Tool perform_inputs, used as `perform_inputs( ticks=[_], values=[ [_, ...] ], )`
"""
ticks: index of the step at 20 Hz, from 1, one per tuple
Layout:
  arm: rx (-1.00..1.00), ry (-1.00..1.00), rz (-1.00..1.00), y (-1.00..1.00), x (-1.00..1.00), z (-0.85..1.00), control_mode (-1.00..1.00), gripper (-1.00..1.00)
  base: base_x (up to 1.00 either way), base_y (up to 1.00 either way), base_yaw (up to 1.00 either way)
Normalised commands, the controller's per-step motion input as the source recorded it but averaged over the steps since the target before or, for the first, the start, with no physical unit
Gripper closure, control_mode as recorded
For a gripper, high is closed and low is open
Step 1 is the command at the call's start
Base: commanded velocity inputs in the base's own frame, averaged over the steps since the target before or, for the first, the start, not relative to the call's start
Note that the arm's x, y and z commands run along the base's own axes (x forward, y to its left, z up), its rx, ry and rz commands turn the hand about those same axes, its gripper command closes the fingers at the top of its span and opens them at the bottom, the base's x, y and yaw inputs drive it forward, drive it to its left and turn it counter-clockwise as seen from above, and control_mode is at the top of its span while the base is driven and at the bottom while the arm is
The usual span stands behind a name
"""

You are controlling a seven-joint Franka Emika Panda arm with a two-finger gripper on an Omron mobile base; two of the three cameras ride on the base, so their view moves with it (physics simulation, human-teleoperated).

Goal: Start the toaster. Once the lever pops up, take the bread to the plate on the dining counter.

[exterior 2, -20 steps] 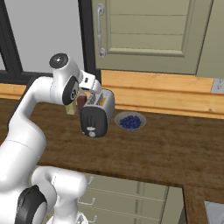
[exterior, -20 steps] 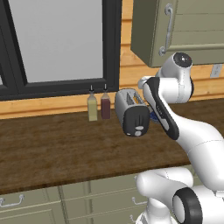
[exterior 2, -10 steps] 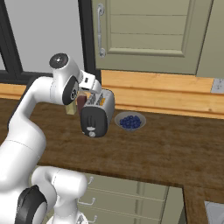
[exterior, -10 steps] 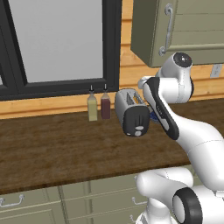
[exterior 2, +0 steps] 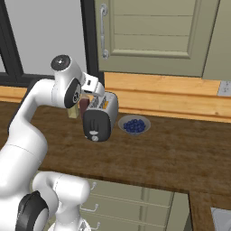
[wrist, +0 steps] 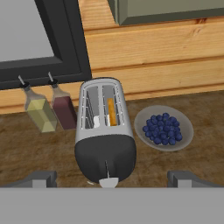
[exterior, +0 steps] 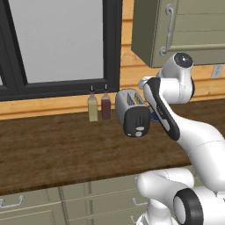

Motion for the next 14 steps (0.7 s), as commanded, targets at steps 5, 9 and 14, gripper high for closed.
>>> perform_inputs(
  ticks=[5, 9, 14],
  values=[
    [0.00, 0.00, 0.00, 0.00, 0.00, 0.00, -1.00, -1.00, 0.00, 0.00, 0.00],
    [0.00, 0.00, 0.00, 0.00, 0.00, 0.00, -1.00, -1.00, 0.00, 0.00, 0.00],
    [0.00, 0.00, 0.00, 0.00, 0.00, 0.00, -1.00, -1.00, 0.00, 0.00, 0.00]
  ],
)
